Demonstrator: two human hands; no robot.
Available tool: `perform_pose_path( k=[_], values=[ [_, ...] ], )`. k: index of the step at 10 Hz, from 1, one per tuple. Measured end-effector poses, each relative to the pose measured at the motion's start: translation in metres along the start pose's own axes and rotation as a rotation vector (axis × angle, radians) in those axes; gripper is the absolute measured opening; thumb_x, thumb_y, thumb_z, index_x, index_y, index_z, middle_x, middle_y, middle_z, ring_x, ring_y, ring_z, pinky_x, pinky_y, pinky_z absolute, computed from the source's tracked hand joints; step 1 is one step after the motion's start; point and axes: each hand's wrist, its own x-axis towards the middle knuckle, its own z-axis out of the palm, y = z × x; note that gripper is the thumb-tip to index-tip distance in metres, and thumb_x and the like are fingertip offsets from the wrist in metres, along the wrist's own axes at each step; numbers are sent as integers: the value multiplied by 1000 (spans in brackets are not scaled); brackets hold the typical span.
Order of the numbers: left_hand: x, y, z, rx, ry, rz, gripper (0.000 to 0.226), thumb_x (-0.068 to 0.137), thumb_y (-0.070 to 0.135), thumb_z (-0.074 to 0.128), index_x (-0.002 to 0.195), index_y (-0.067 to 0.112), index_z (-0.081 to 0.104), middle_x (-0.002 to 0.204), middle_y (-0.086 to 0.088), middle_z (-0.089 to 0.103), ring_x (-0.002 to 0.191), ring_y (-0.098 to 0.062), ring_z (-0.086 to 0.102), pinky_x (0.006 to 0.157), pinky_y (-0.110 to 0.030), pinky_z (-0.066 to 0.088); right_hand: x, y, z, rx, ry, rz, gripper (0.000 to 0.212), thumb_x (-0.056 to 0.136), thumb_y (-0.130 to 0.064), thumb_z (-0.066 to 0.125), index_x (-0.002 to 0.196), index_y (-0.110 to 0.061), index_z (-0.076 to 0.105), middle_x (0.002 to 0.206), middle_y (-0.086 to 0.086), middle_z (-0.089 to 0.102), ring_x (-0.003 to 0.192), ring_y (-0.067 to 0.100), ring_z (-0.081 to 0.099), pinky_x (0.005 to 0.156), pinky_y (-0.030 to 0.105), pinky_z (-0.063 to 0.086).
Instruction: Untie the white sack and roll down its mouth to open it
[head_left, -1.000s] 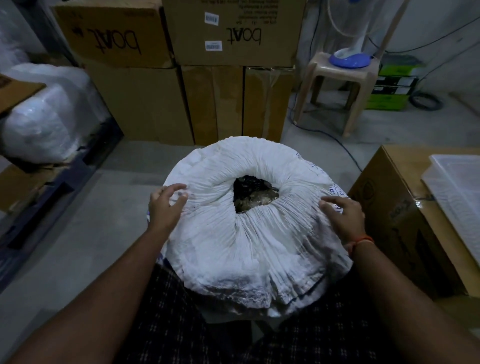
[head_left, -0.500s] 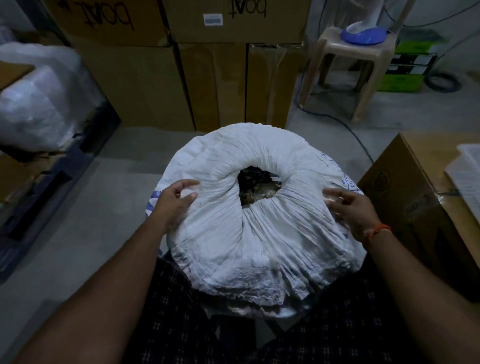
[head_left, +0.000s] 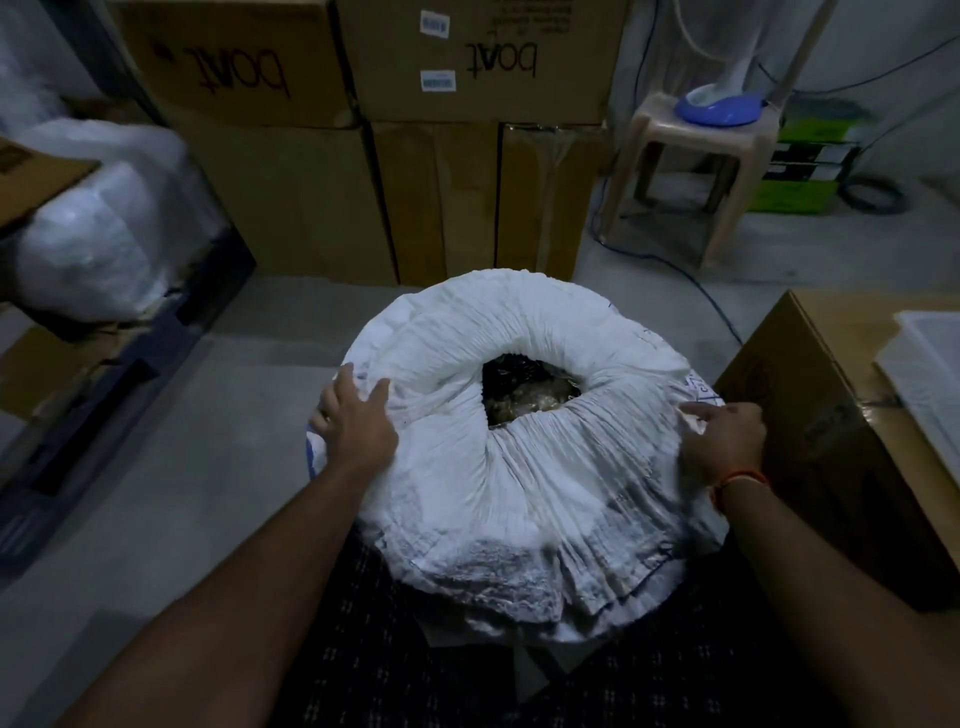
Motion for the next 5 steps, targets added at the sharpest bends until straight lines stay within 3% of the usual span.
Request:
perform_pose_path(
  k=[1,2,4,5],
  values=[
    [-22,18,-10,-54,15,92,57,99,23,62,154,33,50,176,-8,13,157,-37,20,121,-56,22,-28,-18,-5,26,71,-106,30,79,-10,75,108,-16,79,123,26,51,112,47,52,104,44,45],
    [-50,28,-19,-98,12,171,62,98,29,65,157,30,47,175,-8,16,156,-35,25,119,-55,26,-61,-30,-1,32,102,-301,25,72,-8,74,96,-11,80,110,29,56,98,48,60,92,48,52],
    [-105,38,-27,-113,-4,235,64,98,35,65,158,28,44,173,-5,22,154,-30,31,120,-56,28,-122,-46,-9,54,-21,-464,29,70,-10,77,99,-13,76,106,20,55,88,40,61,86,41,56],
    [-122,42,-32,-198,15,265,63,99,36,65,158,25,46,169,-3,32,151,-28,37,118,-54,31,-143,-48,-8,100,-50,-526,40,68,-12,66,107,-12,74,105,14,54,92,35,61,88,37,54]
  ],
)
